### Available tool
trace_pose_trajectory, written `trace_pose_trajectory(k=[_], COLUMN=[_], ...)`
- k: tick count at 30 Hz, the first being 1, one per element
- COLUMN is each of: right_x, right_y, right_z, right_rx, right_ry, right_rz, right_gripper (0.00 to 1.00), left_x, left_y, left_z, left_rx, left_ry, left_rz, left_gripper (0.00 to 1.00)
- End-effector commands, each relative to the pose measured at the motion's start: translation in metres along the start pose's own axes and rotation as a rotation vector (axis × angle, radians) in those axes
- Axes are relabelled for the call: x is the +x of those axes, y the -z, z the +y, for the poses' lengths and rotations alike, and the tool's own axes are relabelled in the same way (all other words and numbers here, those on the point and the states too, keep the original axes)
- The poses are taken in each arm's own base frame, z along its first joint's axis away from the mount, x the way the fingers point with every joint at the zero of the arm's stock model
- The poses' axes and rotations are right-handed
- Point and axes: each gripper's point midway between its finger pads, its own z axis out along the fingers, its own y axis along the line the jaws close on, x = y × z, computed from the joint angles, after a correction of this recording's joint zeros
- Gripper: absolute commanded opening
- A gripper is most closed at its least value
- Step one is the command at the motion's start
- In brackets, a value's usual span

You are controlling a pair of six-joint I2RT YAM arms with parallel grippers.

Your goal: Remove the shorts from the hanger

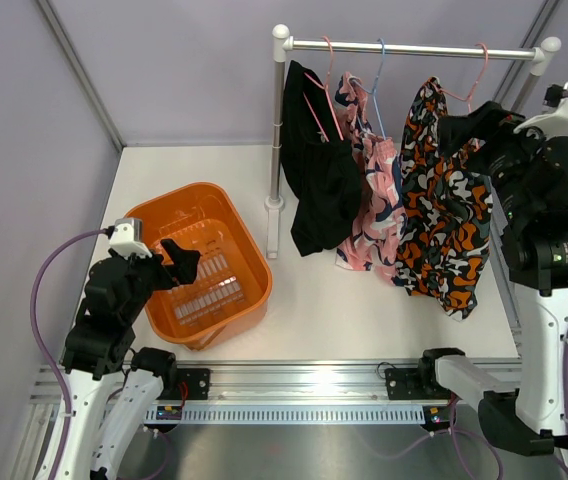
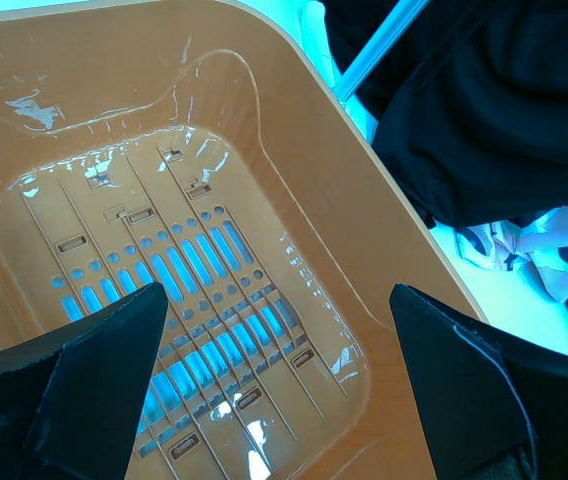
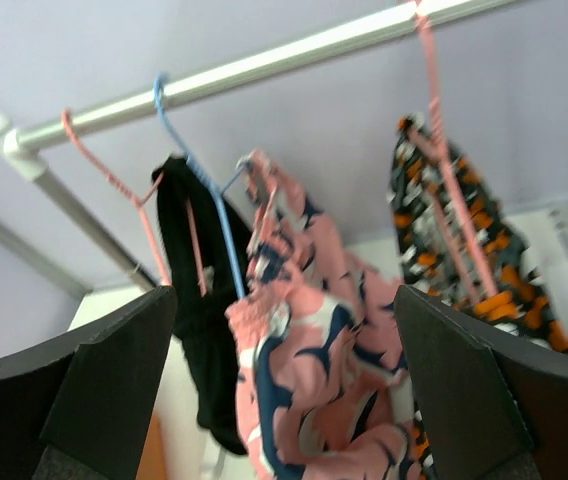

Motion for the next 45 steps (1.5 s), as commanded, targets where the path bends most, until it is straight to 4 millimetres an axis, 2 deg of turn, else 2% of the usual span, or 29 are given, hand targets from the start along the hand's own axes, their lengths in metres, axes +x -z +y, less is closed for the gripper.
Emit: trace_pose_trajectory(k=[1, 2, 3, 4, 5, 7, 8, 10, 11, 13, 14, 16, 17, 23, 28, 33, 37, 38, 45], right_x=[-0.033, -0.03, -0.038, -0.036, -0.03, -0.032, -0.024, -0.028, -0.017, -0.022, -0.013, -0.013, -0.004, 0.004, 0.012, 0.016, 0.016, 0.017, 0.02], right_y=[-0.003, -0.013, -0.014, -0.018, -0.031, -0.041, -0.056, -0.067, -0.083, -0.093, -0.107, -0.118, -0.13, -0.16, -0.165, -0.153, -0.146, -0.146, -0.151], right_z=[-0.025, -0.033, -0.042, -0.048, -0.057, -0.063, -0.07, -0.08, -0.083, -0.099, -0.107, -0.114, -0.121, -0.123, -0.121, -0.115, -0.11, -0.11, -0.103], right_rx=[0.155, 0.193, 0.25, 0.279, 0.318, 0.34, 0.357, 0.37, 0.363, 0.394, 0.401, 0.407, 0.411, 0.38, 0.361, 0.337, 0.314, 0.308, 0.263], right_ry=[0.094, 0.108, 0.121, 0.145, 0.16, 0.184, 0.191, 0.193, 0.194, 0.185, 0.183, 0.165, 0.158, 0.141, 0.114, 0.108, 0.11, 0.111, 0.112], right_rz=[-0.112, -0.1, -0.119, -0.101, -0.078, -0.064, -0.038, -0.035, 0.001, -0.005, 0.021, 0.021, 0.044, 0.048, 0.068, 0.072, 0.066, 0.068, 0.072], right_gripper=[1.0, 0.99, 0.99, 0.99, 0.99, 0.99, 1.0, 0.99, 0.99, 1.0, 0.99, 0.99, 0.99, 0.97, 0.92, 0.9, 0.83, 0.77, 0.6], left_x=[-0.005, -0.006, -0.005, -0.005, -0.005, -0.004, -0.004, -0.003, -0.004, -0.003, -0.003, -0.003, -0.003, -0.004, -0.004, -0.004, -0.004, -0.004, -0.004], left_y=[0.0, 0.001, 0.001, 0.001, 0.0, 0.0, 0.0, 0.0, 0.0, 0.0, 0.001, 0.001, 0.001, 0.002, 0.004, 0.005, 0.005, 0.005, 0.005], left_z=[-0.007, -0.008, -0.008, -0.009, -0.01, -0.012, -0.013, -0.014, -0.015, -0.016, -0.017, -0.017, -0.017, -0.019, -0.02, -0.021, -0.021, -0.021, -0.02], left_rx=[0.041, 0.046, 0.045, 0.055, 0.061, 0.071, 0.075, 0.084, 0.088, 0.096, 0.098, 0.102, 0.102, 0.109, 0.113, 0.118, 0.118, 0.118, 0.113], left_ry=[-0.008, -0.008, -0.008, -0.008, -0.011, -0.012, -0.012, -0.014, -0.012, -0.013, -0.013, -0.015, -0.015, -0.017, -0.019, -0.02, -0.02, -0.02, -0.02], left_rz=[-0.026, -0.03, -0.027, -0.025, -0.023, -0.019, -0.017, -0.015, -0.016, -0.016, -0.017, -0.015, -0.015, -0.02, -0.024, -0.027, -0.027, -0.027, -0.028], left_gripper=[0.99, 0.99, 0.99, 0.99, 0.99, 0.99, 0.99, 0.99, 0.99, 0.99, 0.99, 0.99, 0.99, 0.99, 0.99, 0.99, 0.99, 0.99, 0.99])
